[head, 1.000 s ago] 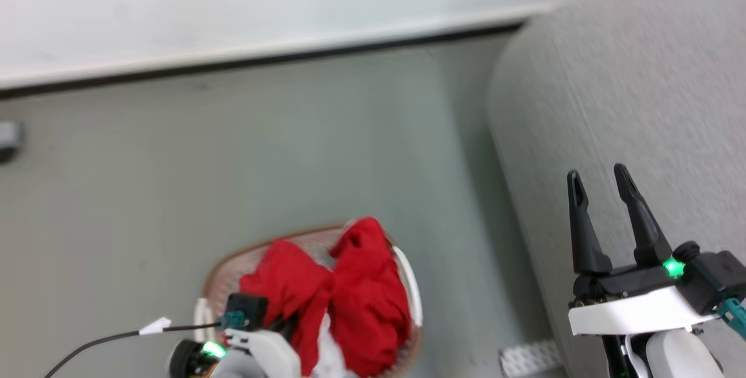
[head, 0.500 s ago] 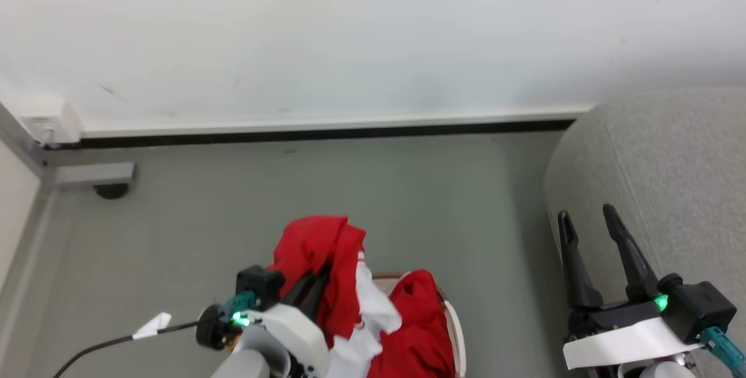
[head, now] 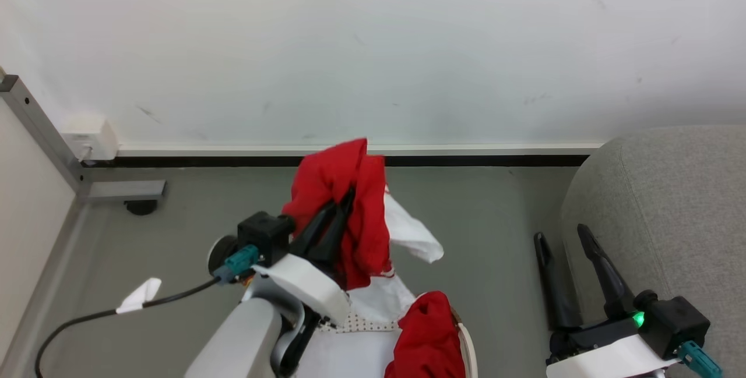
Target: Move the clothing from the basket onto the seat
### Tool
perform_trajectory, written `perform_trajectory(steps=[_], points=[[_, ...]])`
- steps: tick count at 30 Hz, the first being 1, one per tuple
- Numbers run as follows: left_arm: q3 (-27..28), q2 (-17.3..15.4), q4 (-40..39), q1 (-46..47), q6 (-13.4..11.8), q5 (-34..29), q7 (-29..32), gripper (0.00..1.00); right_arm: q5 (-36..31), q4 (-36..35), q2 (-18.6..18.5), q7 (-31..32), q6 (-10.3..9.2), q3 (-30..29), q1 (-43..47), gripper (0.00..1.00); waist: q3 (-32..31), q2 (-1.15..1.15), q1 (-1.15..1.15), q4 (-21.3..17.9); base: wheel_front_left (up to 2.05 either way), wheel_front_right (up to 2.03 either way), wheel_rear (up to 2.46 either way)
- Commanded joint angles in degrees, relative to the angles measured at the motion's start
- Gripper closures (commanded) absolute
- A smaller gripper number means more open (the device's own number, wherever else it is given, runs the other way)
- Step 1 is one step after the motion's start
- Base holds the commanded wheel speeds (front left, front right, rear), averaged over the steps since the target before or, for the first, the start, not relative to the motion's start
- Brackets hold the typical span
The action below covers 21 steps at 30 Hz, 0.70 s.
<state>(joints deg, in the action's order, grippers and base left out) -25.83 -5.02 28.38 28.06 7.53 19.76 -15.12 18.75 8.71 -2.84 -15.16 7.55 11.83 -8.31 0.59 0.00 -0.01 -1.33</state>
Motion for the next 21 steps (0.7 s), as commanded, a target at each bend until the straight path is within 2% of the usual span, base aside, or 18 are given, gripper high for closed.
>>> perform_trajectory(steps=[1,12,21], points=[[0.3,-0.3,-1.0,0.9,-0.1,0.3,0.0,1.00,0.6,0.0,-0.1,0.0,-0.12,0.2,0.6,0.00,0.0,0.00,0.01,0.1,0.00,0.00,0.00],[-0.2,-0.7,-5.7,2.2,-1.3,-0.3,0.2,1.00,0.7,0.6,-0.1,0.0,-0.12,2.6,1.0,0.00,0.3,0.00,0.01,0.4,0.00,0.00,0.00],[-0.9,-0.5,-7.0,1.3,-1.6,0.6,0.4,1.00,0.3,3.4,-0.6,0.0,-0.12,6.8,0.7,0.00,-0.2,0.00,0.01,0.7,0.00,0.00,0.00]])
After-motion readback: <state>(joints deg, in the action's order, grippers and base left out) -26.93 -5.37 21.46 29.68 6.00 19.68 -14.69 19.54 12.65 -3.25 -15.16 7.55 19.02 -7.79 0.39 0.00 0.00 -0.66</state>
